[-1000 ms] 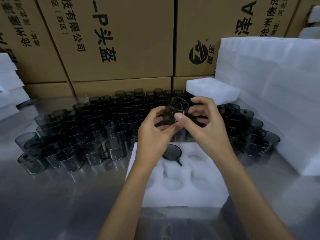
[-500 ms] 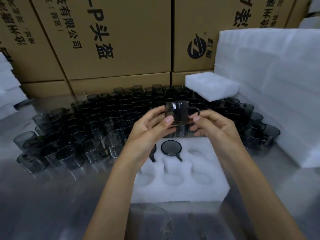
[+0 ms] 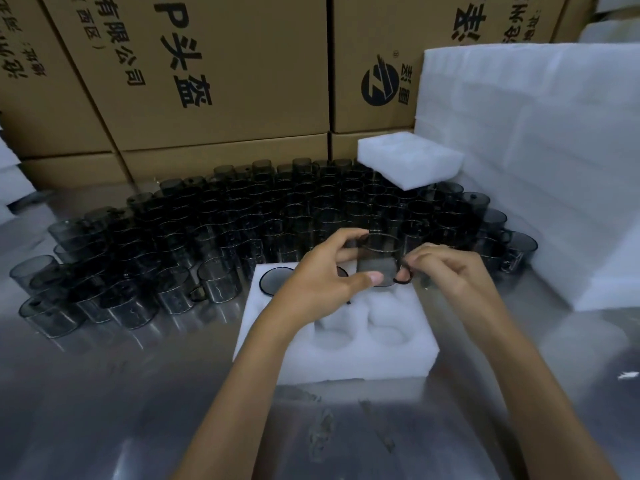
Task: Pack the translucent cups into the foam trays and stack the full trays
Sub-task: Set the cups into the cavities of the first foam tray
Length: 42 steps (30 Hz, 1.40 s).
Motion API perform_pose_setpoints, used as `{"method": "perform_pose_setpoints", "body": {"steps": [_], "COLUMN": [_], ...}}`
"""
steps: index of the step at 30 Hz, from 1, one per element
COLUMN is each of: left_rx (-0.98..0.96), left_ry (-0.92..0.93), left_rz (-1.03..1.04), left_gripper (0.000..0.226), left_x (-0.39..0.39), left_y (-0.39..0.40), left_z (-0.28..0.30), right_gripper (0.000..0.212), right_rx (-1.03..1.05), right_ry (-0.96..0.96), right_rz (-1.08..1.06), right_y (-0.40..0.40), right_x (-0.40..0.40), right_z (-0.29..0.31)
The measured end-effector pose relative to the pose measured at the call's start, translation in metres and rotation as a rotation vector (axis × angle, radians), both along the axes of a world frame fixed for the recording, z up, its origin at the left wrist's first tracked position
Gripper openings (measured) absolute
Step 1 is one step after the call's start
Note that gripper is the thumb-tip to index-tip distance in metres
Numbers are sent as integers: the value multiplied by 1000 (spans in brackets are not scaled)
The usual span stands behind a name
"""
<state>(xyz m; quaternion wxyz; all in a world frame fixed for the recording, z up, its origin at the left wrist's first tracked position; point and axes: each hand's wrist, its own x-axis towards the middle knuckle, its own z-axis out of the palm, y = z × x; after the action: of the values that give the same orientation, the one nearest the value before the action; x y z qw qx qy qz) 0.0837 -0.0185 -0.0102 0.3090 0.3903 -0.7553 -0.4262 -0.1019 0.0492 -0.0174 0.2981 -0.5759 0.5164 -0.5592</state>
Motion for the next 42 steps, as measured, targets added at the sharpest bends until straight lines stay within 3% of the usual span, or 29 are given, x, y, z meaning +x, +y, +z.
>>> {"method": "perform_pose_setpoints", "body": {"steps": [14,18,21,25,28,33,42], "left_rx": [-100,-97,-122,-376,-460,-430,-228], "left_ry": [-223,-296,-366,-320,-326,-344,-348], "left_rz": [-63,-49,-25,12,26,16,-103], "left_gripper": [61,66,76,52,32,27,39], "left_x": [0,3,6,11,14,16,22], "left_y": [-6,-7,-2,8,11,13,10], "left_z": [-16,-16,-11,2,7,7,6], "right_gripper": [14,8,21,29,30,30,28], "right_rx": [168,48,-54,-112,-73,-15,28], "right_ry": [143,101,61,75,48,8,20], "right_rz": [-31,-56,-76,-106,-101,-71,-73], "right_y": [-3,-4,-5,-5,-3,-1,-8], "right_x": [-5,-7,-7,-6,-7,-6,-11], "right_z": [-7,-10,-11,-13,-13,-12,-24]}}
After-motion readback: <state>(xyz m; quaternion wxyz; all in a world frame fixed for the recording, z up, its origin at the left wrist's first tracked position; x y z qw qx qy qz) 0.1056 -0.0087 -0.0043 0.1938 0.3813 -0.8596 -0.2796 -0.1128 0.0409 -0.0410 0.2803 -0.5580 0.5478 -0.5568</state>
